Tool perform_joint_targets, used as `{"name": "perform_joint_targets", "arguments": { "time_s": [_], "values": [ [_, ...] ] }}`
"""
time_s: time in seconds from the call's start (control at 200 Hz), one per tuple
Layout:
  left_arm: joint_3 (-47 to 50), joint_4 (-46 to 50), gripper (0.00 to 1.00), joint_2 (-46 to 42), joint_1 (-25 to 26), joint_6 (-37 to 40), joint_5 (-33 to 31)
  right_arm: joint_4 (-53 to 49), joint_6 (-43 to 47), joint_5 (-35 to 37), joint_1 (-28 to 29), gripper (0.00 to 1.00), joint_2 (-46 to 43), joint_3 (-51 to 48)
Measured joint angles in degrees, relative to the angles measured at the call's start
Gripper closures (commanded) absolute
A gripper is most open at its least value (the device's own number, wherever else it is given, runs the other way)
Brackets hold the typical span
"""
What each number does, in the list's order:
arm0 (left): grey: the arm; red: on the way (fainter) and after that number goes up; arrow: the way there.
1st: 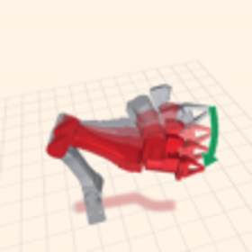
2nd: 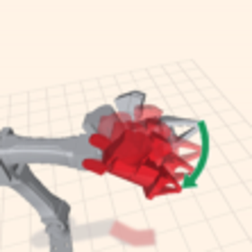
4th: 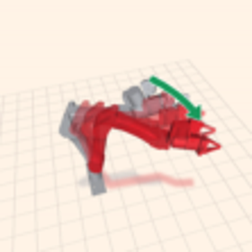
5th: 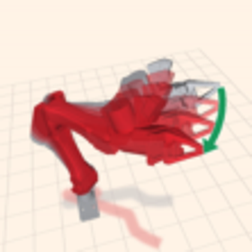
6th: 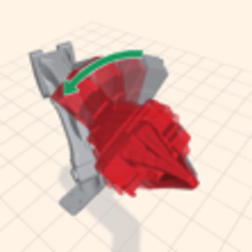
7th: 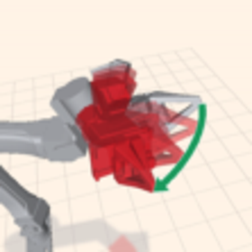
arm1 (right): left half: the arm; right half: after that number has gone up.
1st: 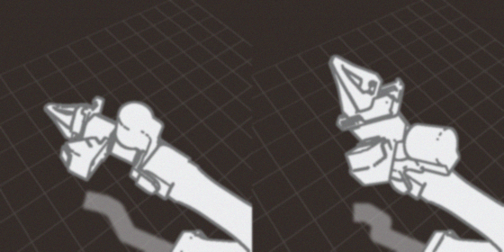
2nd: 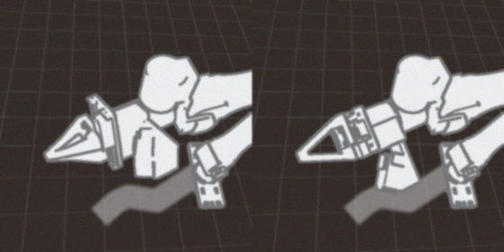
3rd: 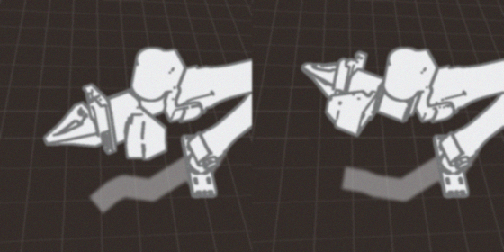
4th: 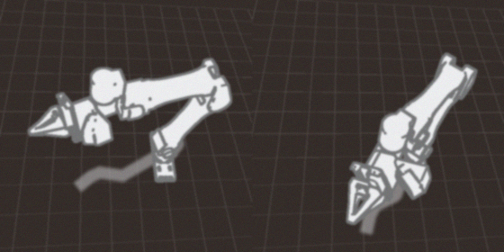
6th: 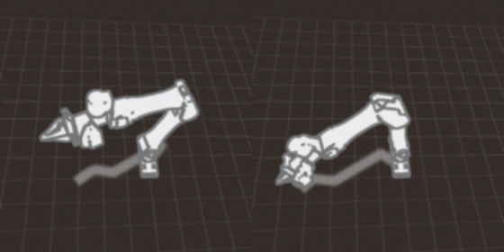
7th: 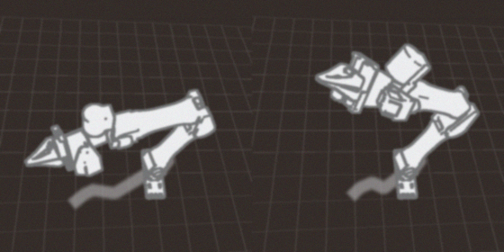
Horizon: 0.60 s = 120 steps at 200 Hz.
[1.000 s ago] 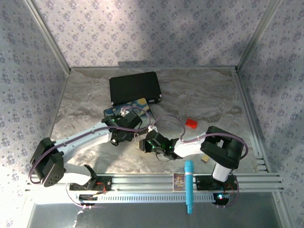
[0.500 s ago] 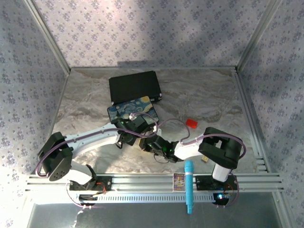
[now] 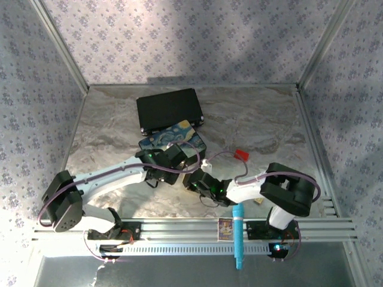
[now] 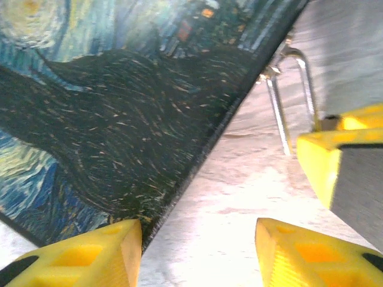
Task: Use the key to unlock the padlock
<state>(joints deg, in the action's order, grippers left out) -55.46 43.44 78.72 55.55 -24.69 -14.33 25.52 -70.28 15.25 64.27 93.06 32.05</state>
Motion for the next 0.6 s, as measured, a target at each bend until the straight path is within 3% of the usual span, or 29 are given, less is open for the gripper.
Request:
{"name": "perform_joint_targets", "arguments": {
  "time_s": [0.08, 0.175, 0.335, 0.47, 0.6],
  "values": [
    [-0.7, 0.26, 0.42, -0.31, 0.26, 0.09, 1.51, -0.46, 0.04, -0.11, -0.35, 1.0, -0.17, 0.0],
    [-3.54, 2.1, 0.27, -0.24, 0.44, 1.16, -0.63, 0.46, 0.0, -1.07, -1.07, 1.0, -0.17, -0.39],
    [-8.26, 2.47, 0.24, 3.87, -0.09, 7.15, -8.85, 0.76, 0.0, -1.6, -2.1, 1.0, -0.17, -0.44],
    [-7.5, 0.46, 0.22, 10.12, -0.81, 11.91, -11.63, 0.85, 0.17, -1.53, -2.75, 1.0, -0.59, -0.96],
    [-6.19, -0.96, 0.29, 12.09, -0.7, 14.73, -12.66, 1.16, 0.22, -1.55, -3.02, 1.0, -0.98, -1.53]
  ]
}}
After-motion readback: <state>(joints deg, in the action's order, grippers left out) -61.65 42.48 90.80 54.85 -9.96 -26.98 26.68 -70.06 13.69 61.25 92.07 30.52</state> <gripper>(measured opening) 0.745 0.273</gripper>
